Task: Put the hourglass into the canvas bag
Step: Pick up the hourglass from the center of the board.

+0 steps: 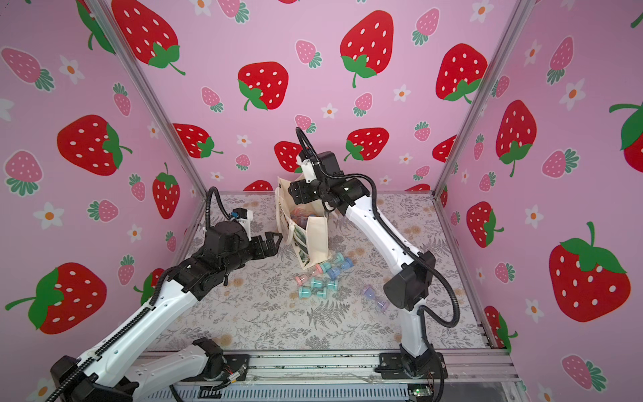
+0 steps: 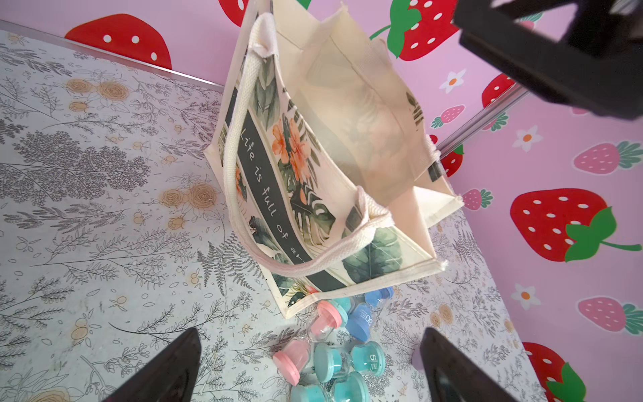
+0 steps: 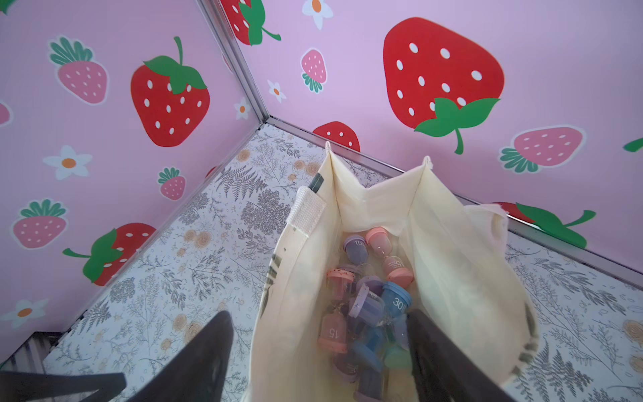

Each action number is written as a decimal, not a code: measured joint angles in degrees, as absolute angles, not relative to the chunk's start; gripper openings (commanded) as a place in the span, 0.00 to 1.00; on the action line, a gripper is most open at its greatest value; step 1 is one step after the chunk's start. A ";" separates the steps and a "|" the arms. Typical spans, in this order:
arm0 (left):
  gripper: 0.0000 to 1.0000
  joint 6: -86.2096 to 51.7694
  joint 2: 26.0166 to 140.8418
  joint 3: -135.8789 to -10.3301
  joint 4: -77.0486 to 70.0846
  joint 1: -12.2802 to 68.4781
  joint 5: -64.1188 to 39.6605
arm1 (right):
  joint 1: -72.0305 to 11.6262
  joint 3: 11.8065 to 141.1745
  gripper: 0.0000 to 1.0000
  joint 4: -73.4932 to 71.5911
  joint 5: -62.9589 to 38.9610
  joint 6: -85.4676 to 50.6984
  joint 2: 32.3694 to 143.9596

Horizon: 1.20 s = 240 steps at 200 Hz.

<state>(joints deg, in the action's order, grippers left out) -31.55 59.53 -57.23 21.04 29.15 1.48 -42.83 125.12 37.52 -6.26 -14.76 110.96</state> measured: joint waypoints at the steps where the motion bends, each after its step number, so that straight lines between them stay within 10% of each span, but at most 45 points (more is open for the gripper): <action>1: 0.99 -31.57 59.48 -57.23 21.04 29.17 1.41 | -42.83 124.68 0.83 37.54 -6.15 -14.74 110.52; 126: 0.99 -33.45 52.82 -48.53 20.49 45.78 4.12 | -42.72 75.05 0.85 48.31 11.51 -18.41 74.85; 240: 0.99 -34.30 60.07 -42.74 15.99 53.17 6.00 | -42.39 54.96 0.80 52.80 6.63 -26.61 77.78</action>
<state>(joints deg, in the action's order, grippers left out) -34.30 60.07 -42.74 15.99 53.17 6.00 -42.39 54.96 52.80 6.63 -26.61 77.78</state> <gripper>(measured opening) 0.993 0.802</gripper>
